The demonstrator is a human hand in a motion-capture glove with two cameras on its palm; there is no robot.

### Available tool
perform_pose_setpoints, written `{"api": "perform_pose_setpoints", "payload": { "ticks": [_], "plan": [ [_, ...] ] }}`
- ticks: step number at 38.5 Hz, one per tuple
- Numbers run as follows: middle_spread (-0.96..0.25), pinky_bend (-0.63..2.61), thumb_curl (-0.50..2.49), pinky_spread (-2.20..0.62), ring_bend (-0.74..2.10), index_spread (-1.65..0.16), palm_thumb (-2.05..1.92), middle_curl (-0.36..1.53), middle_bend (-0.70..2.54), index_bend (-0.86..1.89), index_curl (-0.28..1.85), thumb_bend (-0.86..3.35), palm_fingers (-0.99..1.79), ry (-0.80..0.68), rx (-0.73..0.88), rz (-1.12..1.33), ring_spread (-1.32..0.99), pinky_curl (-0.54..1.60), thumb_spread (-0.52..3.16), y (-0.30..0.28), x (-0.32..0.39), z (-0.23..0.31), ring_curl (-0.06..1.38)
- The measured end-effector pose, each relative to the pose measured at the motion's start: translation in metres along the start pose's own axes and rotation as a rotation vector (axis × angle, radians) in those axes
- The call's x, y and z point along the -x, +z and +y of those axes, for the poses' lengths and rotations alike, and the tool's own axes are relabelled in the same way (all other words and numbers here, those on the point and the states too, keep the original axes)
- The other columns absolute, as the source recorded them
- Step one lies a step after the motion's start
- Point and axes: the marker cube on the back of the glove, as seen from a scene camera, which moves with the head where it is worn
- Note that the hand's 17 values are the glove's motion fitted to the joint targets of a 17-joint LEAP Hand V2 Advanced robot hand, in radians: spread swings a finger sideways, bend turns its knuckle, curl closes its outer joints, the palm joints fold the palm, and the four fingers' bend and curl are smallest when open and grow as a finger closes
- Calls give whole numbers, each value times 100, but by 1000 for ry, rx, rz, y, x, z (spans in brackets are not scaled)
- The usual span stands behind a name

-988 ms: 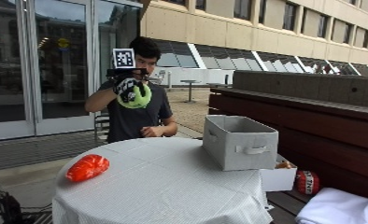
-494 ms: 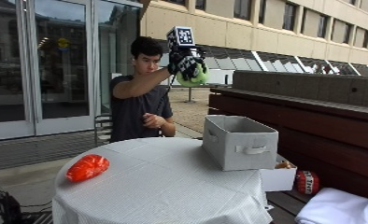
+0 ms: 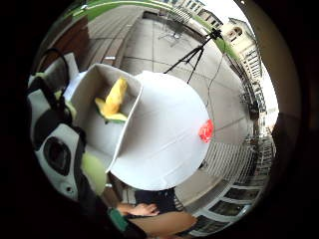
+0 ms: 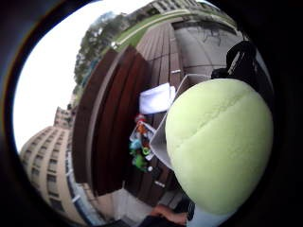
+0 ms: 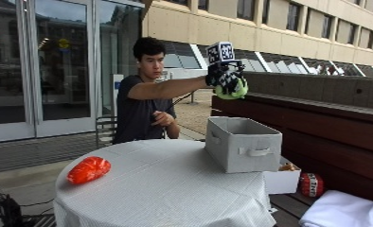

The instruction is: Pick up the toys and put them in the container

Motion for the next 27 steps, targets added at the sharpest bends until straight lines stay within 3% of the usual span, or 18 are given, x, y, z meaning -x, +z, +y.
{"api": "perform_pose_setpoints", "payload": {
  "ticks": [12, 16, 17, 18, 19, 21, 27],
  "plan": [
    [-46, 92, 98, -47, 116, -37, 66, 70, 56, 20, 45, -1, 105, 8, 75, 1, -42, 40, 59, 58, 9, 4, 48],
    [-41, 106, 83, -46, 120, -36, 34, 67, 44, -3, 36, -13, 81, -33, 131, 27, -41, 44, 83, 66, 5, 7, 50],
    [-35, 116, 77, -44, 118, -35, 12, 65, 35, -16, 30, -24, 55, -40, 137, 27, -39, 47, 82, 67, 3, 7, 48],
    [-37, 114, 77, -45, 123, -35, 21, 68, 42, -2, 33, -11, 72, -46, 139, 24, -40, 47, 88, 67, 2, 7, 51],
    [-28, 124, 71, -40, 115, -34, -1, 63, 28, -16, 26, -23, 35, -51, 139, 19, -36, 49, 83, 66, 0, 8, 47],
    [-20, 135, 66, -37, 110, -33, -11, 63, 24, -9, 25, -20, 12, -62, 137, 13, -30, 53, 83, 64, -4, 10, 48],
    [-5, 150, 55, -25, 93, -31, -15, 58, 22, 3, 19, -14, -7, -83, 115, 53, -17, 52, 83, 52, -21, 23, 39]
  ]
}}
